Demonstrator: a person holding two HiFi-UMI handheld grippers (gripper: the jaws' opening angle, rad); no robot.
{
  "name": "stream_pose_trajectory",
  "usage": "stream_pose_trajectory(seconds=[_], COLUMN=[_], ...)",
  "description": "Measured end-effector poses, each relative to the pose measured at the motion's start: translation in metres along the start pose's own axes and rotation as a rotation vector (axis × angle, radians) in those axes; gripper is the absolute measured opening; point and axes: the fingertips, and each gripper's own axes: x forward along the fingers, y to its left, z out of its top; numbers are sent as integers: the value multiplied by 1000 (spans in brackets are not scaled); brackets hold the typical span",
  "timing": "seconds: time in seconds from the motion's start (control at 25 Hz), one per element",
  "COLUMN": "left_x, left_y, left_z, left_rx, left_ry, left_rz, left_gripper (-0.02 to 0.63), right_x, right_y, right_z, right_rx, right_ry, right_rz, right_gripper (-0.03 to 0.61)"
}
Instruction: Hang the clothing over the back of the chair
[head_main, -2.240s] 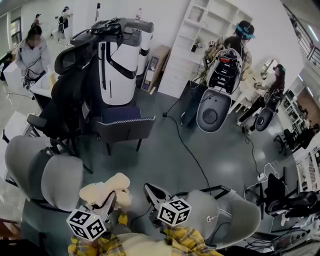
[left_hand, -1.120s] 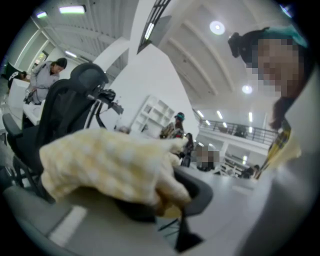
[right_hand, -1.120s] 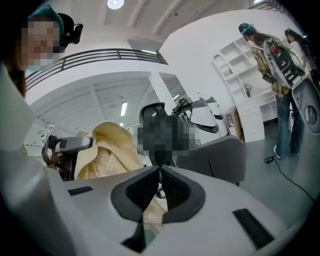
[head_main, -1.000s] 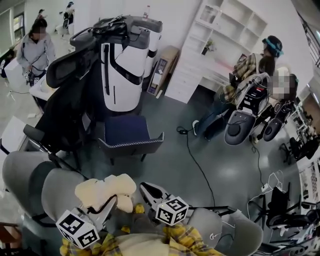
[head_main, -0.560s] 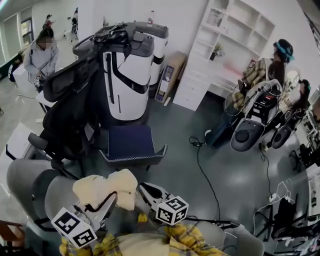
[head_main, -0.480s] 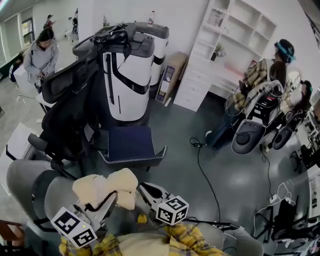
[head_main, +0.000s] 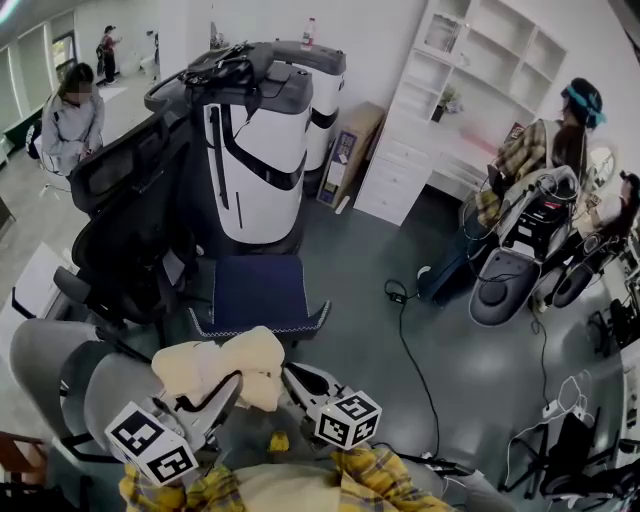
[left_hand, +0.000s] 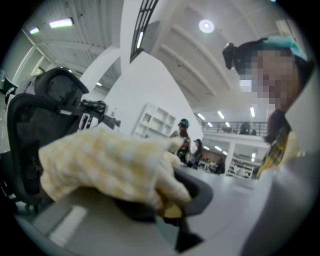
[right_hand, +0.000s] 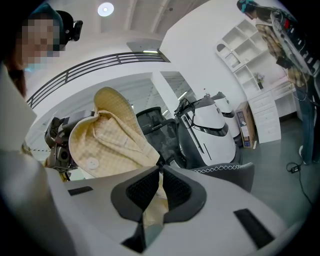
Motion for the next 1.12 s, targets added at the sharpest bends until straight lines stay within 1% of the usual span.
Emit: stream_pose_trajectory(seconds=[0.16, 0.24, 0.44, 0.52, 0.6, 0.8, 0.92, 1.12], left_x=[18, 26, 52, 61, 70, 94, 110, 130], left_y=[12, 15, 17, 18, 24, 48, 67, 93], left_z=[-5, -5, -1, -3, -6, -13, -5, 21], left_rx=[-32, -33, 24, 32, 21, -35, -44, -41], left_ry=[10, 18, 45, 56, 66, 91, 89, 51], left_rz=[18, 20, -7, -30, -51, -88, -109, -143], left_gripper=[60, 60, 60, 60, 60, 60, 60, 60], right_x=[-2, -3, -2, -2, -2, 1, 10, 30], right_y=[-11, -16, -28, -33, -39, -59, -70, -83], right_z=[6, 9, 12, 12, 14, 23, 32, 48], right_rx=[7, 13, 19, 20, 17, 24, 21, -10], right_ry=[-12, -19, -32, -37, -44, -61, -66, -68], right_rz=[-2, -4, -23, -39, -62, -129, -163, -205], right_gripper=[15, 15, 15, 15, 15, 15, 15, 15])
